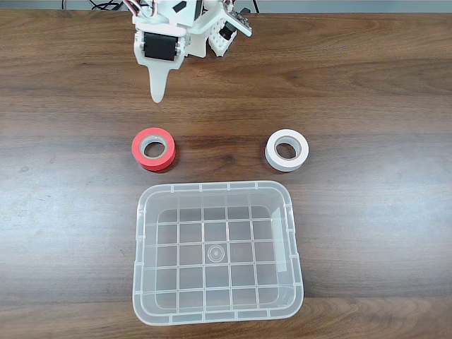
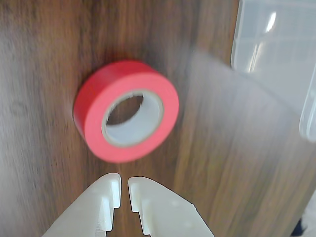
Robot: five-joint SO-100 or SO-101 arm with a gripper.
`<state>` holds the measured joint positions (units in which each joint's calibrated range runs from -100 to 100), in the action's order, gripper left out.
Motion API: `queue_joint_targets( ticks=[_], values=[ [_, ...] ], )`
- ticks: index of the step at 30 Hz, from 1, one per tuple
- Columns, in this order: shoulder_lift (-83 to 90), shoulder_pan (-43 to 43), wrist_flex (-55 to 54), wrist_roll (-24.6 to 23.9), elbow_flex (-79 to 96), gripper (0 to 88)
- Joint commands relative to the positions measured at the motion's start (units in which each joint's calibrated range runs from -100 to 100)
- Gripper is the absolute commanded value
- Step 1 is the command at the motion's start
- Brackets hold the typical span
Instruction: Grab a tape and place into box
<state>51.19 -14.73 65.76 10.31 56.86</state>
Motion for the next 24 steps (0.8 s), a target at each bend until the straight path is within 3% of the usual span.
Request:
queue_joint_targets(
  ticks=[1, 8, 17, 24],
  values=[
    [-12.9, -4.9, 2.0, -0.4, -13.3, 1.3],
    [-26.7, -5.3, 1.0, -0.6, -14.9, 1.3],
    [-34.7, -4.7, -9.9, -0.1, -14.9, 2.0],
    [-35.5, -5.3, -10.9, 0.0, -14.8, 23.7]
  ],
)
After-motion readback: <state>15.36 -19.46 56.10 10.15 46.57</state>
